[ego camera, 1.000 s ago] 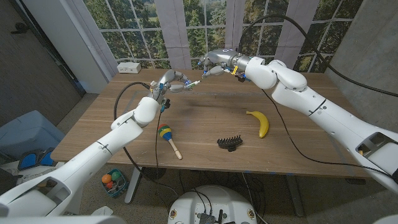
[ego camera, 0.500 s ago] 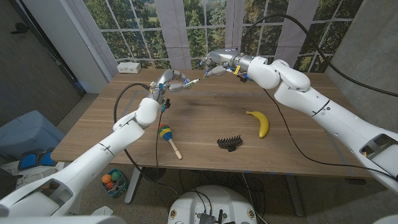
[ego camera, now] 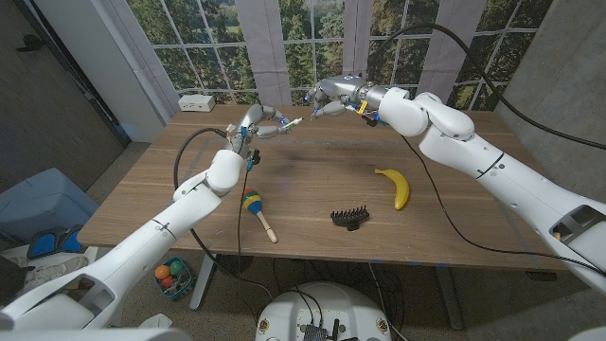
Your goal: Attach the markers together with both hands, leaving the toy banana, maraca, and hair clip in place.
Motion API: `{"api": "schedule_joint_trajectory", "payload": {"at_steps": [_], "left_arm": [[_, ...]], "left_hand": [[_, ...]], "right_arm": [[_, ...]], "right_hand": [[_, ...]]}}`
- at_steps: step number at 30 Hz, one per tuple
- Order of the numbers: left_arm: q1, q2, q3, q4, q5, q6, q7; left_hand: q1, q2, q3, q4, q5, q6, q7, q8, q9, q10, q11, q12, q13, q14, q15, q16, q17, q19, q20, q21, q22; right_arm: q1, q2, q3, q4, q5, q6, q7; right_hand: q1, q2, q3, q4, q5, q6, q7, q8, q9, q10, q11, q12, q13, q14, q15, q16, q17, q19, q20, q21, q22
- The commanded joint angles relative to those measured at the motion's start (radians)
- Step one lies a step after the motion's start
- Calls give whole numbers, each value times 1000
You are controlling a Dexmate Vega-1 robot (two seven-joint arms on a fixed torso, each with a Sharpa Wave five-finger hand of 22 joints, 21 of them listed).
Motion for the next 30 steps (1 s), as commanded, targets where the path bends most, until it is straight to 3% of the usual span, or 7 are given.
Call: {"api": "schedule_joint_trajectory", "payload": {"at_steps": [1, 15, 30], "left_arm": [[-3, -8, -3, 12, -26, -16, -13], [-18, -12, 5, 32, -25, -24, -22], [-30, -15, 9, 49, -28, -32, -28]], "left_hand": [[20, 10, 61, 50, -9, 147, -81, 8, 4, 213, -145, 7, -2, 9, -117, -3, -1, 5, -23, 6, 0], [16, 2, 78, 52, -31, 138, -86, 8, 5, 207, -147, 8, -7, 7, -117, -13, -8, 4, -25, 5, 0], [9, 7, 97, 57, -48, 118, -92, 0, 5, 185, -148, -2, -13, 12, -118, -15, -8, 2, -25, 5, 1]], "right_arm": [[-3, 3, 6, 20, 22, 28, -31], [2, 2, 12, 16, 112, 27, 30], [9, 18, 25, 53, 186, 55, -5]], "right_hand": [[-1, 5, -5, 0, 6, 26, -19, 6, -1, 0, 3, 4, 2, -2, -164, 1, 2, -4, 3, 4, 1], [2, 4, -9, -2, 8, 28, -13, 3, -1, 6, 17, 9, 5, -11, -156, -2, 2, -5, 4, 6, 1], [2, 7, -13, -1, 10, 20, -15, -5, -2, -22, 14, 2, 11, -10, -161, 1, 4, -5, 2, 8, 1]]}}
